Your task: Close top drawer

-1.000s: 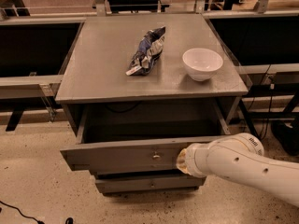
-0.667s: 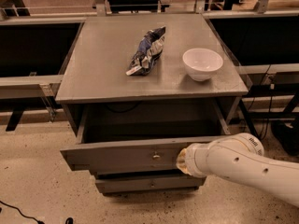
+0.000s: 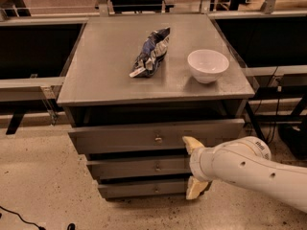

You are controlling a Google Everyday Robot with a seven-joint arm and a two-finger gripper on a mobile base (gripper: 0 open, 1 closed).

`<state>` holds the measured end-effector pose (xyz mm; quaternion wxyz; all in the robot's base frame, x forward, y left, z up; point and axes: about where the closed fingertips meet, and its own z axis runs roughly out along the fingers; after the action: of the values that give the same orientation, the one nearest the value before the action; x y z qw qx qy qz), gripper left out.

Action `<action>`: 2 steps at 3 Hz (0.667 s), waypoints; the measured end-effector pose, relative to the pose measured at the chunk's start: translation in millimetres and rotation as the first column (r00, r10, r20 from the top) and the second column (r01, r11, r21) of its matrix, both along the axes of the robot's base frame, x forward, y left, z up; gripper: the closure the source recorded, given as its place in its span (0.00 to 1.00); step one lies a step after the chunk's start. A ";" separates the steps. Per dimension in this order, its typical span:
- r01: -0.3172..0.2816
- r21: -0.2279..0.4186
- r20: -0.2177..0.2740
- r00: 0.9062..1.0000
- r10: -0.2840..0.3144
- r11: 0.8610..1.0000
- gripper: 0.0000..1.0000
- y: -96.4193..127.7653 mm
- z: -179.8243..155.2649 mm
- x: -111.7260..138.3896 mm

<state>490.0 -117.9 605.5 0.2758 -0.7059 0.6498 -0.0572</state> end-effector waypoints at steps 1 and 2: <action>0.000 0.000 0.000 1.000 0.000 1.000 0.00 0.0 0.0 0.0; -0.026 0.034 -0.021 0.999 0.027 0.999 0.18 7.1 -3.1 7.2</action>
Offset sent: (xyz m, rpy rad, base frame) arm 0.0470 0.0251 -0.0043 0.2238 0.1442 0.1760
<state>497.2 -110.7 602.4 0.2812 -0.7104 0.6442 -0.0351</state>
